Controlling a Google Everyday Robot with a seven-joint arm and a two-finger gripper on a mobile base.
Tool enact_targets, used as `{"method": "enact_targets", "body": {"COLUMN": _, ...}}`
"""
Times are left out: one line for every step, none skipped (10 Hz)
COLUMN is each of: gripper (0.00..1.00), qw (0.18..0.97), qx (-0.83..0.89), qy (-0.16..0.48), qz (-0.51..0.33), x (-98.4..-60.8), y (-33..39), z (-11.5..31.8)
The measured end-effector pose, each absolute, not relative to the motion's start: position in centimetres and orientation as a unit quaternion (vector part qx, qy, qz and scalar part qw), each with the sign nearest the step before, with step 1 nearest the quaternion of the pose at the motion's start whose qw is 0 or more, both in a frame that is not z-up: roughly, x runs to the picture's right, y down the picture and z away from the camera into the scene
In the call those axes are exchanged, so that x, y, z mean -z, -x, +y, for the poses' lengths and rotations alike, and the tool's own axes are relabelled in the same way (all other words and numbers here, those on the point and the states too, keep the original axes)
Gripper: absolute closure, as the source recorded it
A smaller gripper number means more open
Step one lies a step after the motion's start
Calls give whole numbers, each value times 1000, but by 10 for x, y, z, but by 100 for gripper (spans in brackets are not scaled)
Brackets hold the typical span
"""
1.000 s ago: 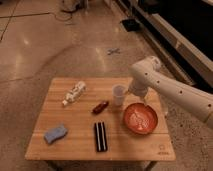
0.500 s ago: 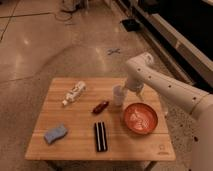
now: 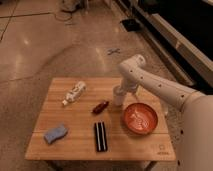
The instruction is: Pick up the ceramic cup
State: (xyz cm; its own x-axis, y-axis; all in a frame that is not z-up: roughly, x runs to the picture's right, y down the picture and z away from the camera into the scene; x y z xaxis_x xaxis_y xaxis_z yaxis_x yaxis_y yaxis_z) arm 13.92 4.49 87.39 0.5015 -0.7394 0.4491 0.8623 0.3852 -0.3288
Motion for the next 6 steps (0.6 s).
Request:
{"method": "enact_targets", "body": {"gripper": 38, "qw": 823, "qx": 486, "qy": 271, "qz": -115, "x": -877, "y": -139, "z": 48}}
{"method": "enact_targets", "body": {"gripper": 50, "qw": 823, "qx": 484, "qy": 273, "qz": -119, "x": -879, "y": -136, "z": 51}}
{"method": "enact_targets", "body": {"gripper": 60, "qw": 824, "qx": 480, "qy": 272, "qz": -126, "x": -878, "y": -133, "z": 52}}
{"method": "enact_targets", "body": {"gripper": 67, "qw": 826, "qx": 476, "qy": 271, "qz": -132, "x": -876, "y": -131, "z": 53}}
{"method": "enact_targets", "body": {"gripper": 80, "qw": 830, "qx": 469, "qy": 267, "qz": -143, "x": -870, "y": -127, "z": 52}}
{"method": "enact_targets", "body": {"gripper": 89, "qw": 831, "qx": 467, "qy": 261, "qz": -152, "x": -864, "y": -125, "z": 51}}
